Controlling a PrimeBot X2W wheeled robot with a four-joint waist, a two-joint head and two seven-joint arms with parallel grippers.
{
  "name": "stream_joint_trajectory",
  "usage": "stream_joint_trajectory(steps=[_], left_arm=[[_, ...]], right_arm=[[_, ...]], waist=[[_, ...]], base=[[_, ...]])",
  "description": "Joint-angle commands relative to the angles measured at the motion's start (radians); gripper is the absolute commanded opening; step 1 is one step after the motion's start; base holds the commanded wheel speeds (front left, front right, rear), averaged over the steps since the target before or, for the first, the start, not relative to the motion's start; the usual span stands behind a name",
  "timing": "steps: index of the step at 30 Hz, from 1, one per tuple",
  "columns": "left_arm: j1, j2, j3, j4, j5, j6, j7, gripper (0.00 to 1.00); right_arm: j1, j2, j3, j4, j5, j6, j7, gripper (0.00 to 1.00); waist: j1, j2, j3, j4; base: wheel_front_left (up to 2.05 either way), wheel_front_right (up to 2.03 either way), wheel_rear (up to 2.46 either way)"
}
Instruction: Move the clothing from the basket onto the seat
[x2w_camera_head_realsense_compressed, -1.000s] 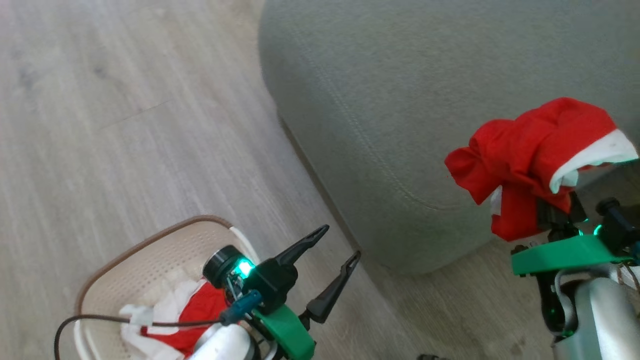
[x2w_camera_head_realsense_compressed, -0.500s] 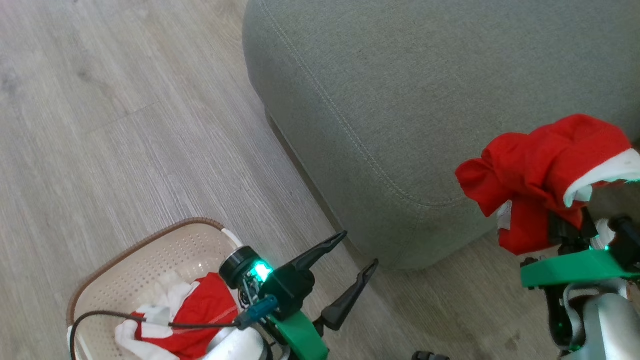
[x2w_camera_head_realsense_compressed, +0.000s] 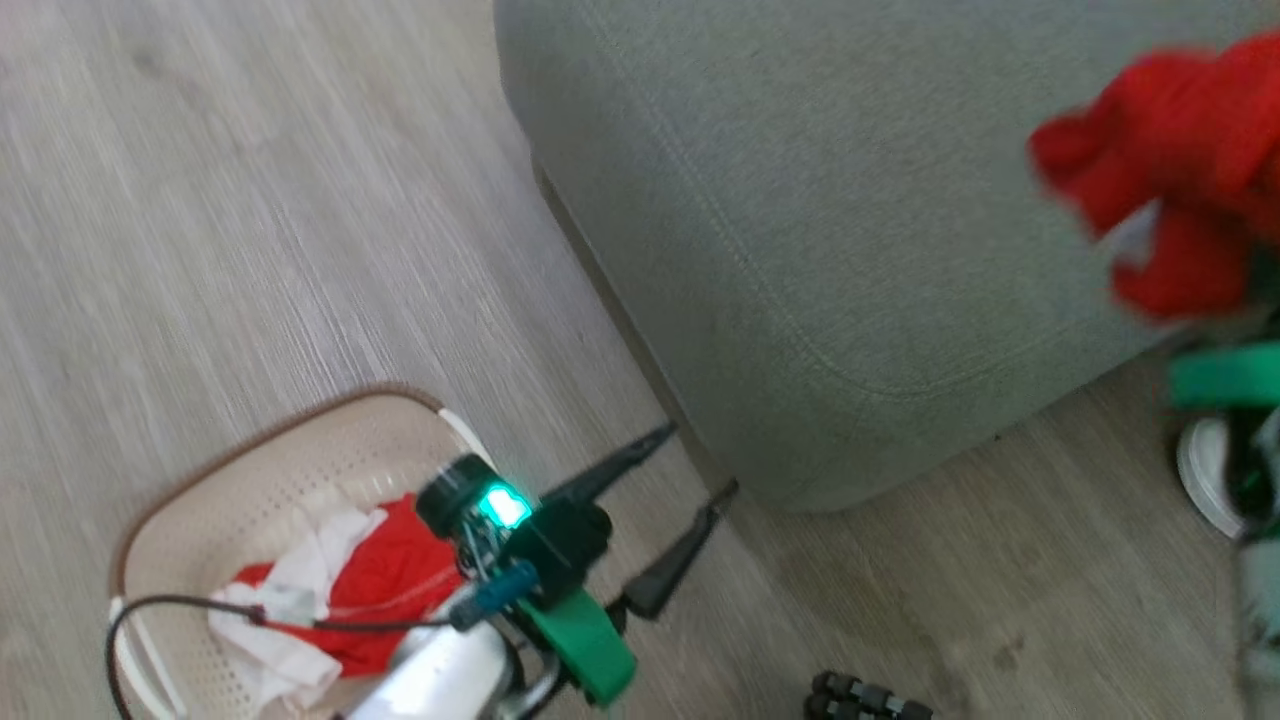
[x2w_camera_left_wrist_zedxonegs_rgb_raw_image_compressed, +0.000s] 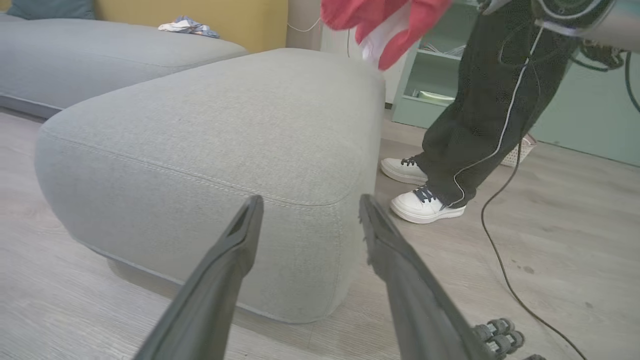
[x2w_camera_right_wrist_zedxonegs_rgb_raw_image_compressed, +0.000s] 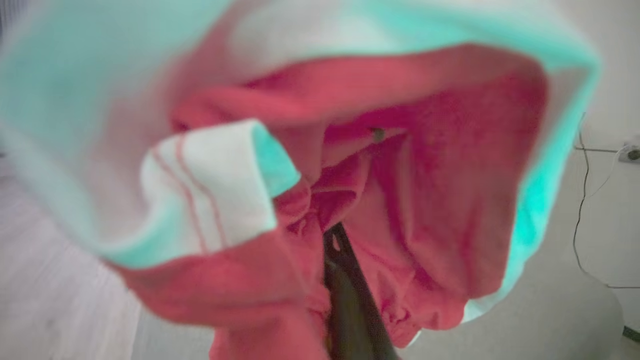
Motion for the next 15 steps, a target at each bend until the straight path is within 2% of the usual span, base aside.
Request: stream_joint_trajectory(steps=[1, 7, 10, 15], left_arm=[[-0.038, 0.004, 0.038, -0.039, -0.003, -0.001, -0.005, 1.00], [-0.104, 0.075, 0.023, -0.070, -0.016, -0.001, -0.005, 1.00], [-0.141, 0.113, 0.010, -0.086, -0.014, -0.001, -0.005, 1.00], [-0.207, 0.158, -0.002, -0.106, -0.007, -0.001, -0.005, 1.00]], right_arm=[[-0.048, -0.032, 0.005, -0.032, 0.004, 0.000, -0.006, 0.00], [-0.229, -0.116, -0.052, 0.031, 0.046, 0.000, -0.006, 0.00], [-0.331, -0.136, -0.097, 0.084, 0.106, 0.000, -0.006, 0.00], [-0.488, -0.210, -0.145, 0.251, 0.149, 0.000, -0.006, 0.00]], waist=[[-0.0001, 0.0000, 0.043, 0.018], [-0.0001, 0.0000, 0.177, 0.067], [-0.0001, 0.0000, 0.245, 0.094], [-0.0001, 0.0000, 0.361, 0.144]], base=[[0.00, 0.00, 0.00], [0.00, 0.00, 0.00], [0.00, 0.00, 0.00], [0.00, 0.00, 0.00]])
